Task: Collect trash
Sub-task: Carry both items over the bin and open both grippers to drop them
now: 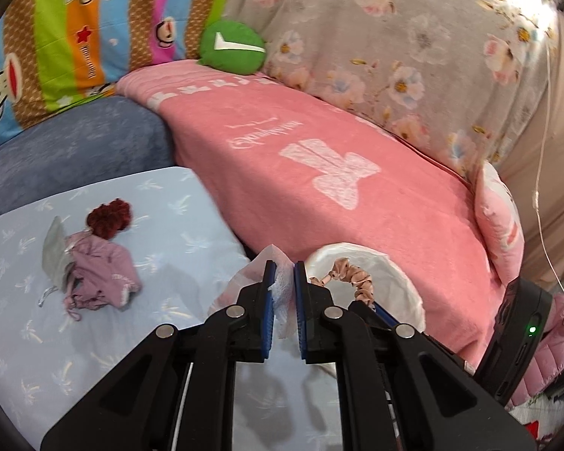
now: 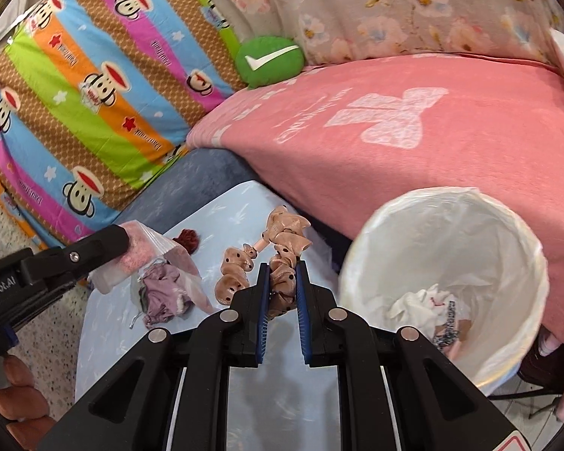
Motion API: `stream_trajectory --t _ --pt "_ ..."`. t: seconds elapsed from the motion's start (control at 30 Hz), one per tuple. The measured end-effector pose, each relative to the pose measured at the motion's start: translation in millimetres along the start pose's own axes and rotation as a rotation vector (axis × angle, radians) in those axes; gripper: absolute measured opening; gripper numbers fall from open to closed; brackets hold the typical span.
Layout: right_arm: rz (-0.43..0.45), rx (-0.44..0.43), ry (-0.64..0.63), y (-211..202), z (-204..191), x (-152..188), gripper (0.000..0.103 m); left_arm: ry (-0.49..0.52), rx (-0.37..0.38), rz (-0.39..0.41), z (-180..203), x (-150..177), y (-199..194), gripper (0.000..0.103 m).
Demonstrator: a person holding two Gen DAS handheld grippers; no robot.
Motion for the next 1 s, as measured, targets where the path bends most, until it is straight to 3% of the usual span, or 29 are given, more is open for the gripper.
stream_trajectory --t 0.37,0.7,0.73,0.83,0.87,1.0 --pt "0.034 0.092 0.092 -25 80 -7 0.014 0.082 0.109 -0.058 72 13 25 0.010" --pt "0.027 0.144 0.124 -29 123 -2 0.015 0.109 0.150 -0.087 100 27 42 0.010" --pt "0.027 0.146 0.122 -28 123 -2 0.015 0.110 0.147 -0.088 101 28 43 0.016" --pt "0.035 0.157 0.118 -27 124 -2 0.023 0.101 0.105 -0.083 97 29 43 0.065" --pt "0.036 0.156 0.118 -27 123 0 0.023 0.092 0.088 -0.067 94 28 42 0.069" --pt "0.032 0.150 0.110 -26 120 1 0.026 0.070 0.067 -0.068 83 27 41 0.069"
Point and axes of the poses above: each gripper's, at about its wrist camera, not at the fingertips, and y roughly the way its jaws point, z to its right, x to its underside, the point moved 4 cm from there along y, roughly the way its jaws point, and after that the axes turned 8 degrees about z, right-handed, at the moved point
